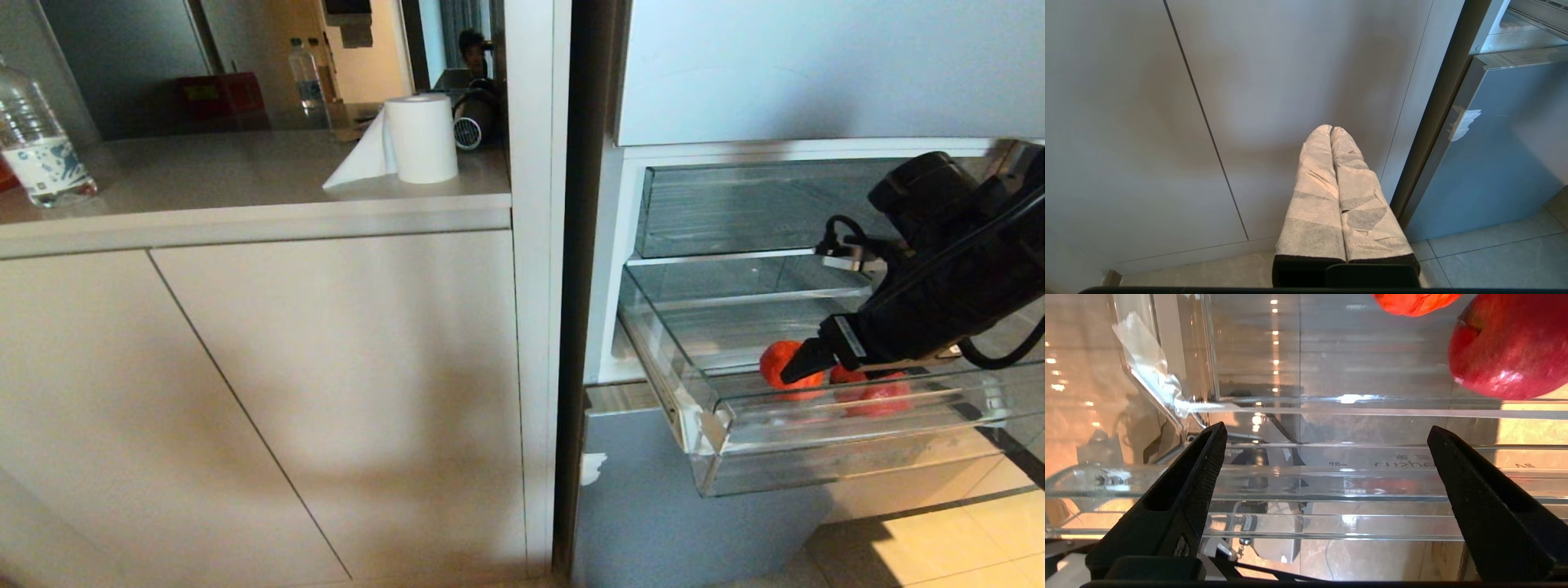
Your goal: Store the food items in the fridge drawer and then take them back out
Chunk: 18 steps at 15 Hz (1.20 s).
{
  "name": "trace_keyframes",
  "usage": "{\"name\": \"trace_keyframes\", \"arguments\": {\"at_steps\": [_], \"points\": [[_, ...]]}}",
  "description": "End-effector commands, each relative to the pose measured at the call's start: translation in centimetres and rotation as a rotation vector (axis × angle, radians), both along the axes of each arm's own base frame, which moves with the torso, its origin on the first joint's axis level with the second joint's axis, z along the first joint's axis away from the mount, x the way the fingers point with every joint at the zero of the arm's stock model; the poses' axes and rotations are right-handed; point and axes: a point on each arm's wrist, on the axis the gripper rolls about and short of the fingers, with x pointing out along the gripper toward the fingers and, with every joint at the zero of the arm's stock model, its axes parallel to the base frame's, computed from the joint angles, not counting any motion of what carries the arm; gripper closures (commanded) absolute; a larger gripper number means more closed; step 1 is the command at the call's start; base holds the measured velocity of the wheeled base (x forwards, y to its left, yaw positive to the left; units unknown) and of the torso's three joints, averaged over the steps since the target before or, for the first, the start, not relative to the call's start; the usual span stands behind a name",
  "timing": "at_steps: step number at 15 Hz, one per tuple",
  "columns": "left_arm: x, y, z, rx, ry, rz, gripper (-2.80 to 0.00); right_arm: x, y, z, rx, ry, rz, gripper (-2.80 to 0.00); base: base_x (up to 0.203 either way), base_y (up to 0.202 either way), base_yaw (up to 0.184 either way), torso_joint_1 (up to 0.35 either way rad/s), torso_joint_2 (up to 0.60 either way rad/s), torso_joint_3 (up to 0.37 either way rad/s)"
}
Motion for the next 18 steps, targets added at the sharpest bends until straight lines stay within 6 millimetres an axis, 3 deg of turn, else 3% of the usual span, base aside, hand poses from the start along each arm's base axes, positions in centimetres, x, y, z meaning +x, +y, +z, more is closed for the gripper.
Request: {"name": "trace_keyframes", "arguments": {"at_steps": [1, 6, 10, 18], "points": [[0.0, 0.0, 0.0, 0.0, 0.003, 0.0, 0.0, 0.8, 0.0, -0.3, 0.002, -0.02, -0.006, -2.8, 0.0, 0.0, 0.0, 0.0, 0.0, 0.0], [0.0, 0.0, 0.0, 0.0, 0.003, 0.0, 0.0, 4.8, -0.2, -3.0, 0.005, -0.066, -0.041, -2.8, 0.0, 0.0, 0.0, 0.0, 0.0, 0.0], [0.0, 0.0, 0.0, 0.0, 0.002, 0.0, 0.0, 7.5, -1.8, -4.4, 0.011, -0.079, -0.107, -2.8, 0.0, 0.0, 0.0, 0.0, 0.0, 0.0], [0.0, 0.0, 0.0, 0.0, 0.003, 0.0, 0.0, 9.3, -3.1, -6.4, -0.019, -0.045, -0.161, -2.8, 0.0, 0.0, 0.0, 0.0, 0.0, 0.0]]}}
